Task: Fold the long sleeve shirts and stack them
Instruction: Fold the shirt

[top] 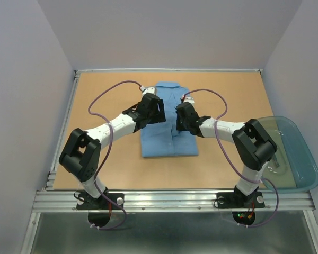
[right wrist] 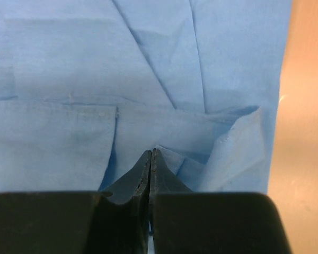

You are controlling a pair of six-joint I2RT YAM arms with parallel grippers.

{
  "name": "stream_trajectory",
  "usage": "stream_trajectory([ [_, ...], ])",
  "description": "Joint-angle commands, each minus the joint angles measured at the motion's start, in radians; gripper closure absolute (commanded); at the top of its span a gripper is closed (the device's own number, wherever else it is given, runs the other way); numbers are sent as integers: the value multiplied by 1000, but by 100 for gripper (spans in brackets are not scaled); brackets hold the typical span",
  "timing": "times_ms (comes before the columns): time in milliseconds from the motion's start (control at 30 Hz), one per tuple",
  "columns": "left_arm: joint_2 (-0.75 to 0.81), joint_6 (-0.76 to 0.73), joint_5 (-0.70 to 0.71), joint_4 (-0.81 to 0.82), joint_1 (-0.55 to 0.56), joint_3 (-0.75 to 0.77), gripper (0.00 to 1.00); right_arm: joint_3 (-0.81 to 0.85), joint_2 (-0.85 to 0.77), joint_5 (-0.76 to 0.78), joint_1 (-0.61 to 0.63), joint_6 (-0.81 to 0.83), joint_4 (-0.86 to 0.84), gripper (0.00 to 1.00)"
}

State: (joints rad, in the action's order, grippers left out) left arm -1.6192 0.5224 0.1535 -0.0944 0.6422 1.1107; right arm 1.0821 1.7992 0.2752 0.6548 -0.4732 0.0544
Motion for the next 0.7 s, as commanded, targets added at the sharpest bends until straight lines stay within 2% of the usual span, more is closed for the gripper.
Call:
stream_trajectory([
  [0,-48,-36,-9,5,31,67,27,-98,-41,-34,-4,-197,-161,100],
  [333,-186,-15,43,2,74,149,32,-272,-38,-145,-27,-389,-398,99],
  [667,-321,-39,142,-70,116,261,35,-281,-29,-153,-27,-386,-407,100],
])
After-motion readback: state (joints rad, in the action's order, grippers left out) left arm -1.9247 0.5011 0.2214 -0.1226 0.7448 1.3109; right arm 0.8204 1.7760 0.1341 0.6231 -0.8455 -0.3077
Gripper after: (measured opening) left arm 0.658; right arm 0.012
